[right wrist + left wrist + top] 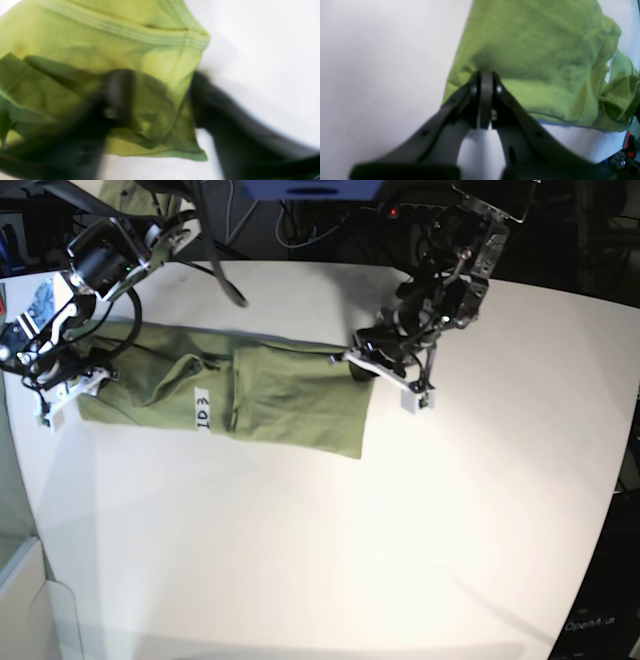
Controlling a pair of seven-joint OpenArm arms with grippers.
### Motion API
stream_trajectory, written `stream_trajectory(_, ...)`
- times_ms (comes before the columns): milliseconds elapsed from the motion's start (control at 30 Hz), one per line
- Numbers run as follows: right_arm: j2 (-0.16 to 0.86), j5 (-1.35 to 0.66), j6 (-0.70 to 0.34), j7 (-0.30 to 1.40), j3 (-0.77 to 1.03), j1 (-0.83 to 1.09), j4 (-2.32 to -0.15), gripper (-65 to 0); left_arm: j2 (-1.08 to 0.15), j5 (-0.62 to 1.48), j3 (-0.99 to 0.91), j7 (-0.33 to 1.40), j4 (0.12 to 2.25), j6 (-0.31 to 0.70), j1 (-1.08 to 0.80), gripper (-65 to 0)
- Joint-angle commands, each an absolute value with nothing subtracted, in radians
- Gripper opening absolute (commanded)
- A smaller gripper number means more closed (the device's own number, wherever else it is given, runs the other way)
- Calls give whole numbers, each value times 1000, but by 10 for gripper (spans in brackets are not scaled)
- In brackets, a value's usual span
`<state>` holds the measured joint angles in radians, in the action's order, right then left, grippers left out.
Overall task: Fold the T-shirt properly
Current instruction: 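Grasp the end of the green shirt strip with the right gripper, then lift the held end and carry it toward the left gripper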
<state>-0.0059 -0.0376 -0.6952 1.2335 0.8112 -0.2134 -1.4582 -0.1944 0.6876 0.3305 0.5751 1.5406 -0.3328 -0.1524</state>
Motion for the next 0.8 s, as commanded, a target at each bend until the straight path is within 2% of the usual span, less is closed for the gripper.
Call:
stream_trajectory(0,-8,-41,-698,1259,808,-225,-1460,-456,-206,642,329,641,1517,-407,-170,-628)
stream_trajectory(67,-8,-39,-698,1259,806,-225,-1461,-595,-206,642,329,641,1517,-407,-170,-628)
stream_trajectory(100,-7,-39,-698,1259,803,-226,-1465,-638,-206,642,329,641,1517,-407,-170,-628)
stream_trajectory(133,-7,-39,-698,1259,800,-226,-1468,-647,-206,642,329,641,1515,-407,-170,-628)
stream_trajectory(367,18,-39,-698,1260,696,-220,-1500,-635,-205,642,329,642,1511,-407,-168,-628)
stream_trajectory(767,-35,-38,-698,1265,383,-67,-1896,-635,-205,642,335,642,1511,-406,-156,-628)
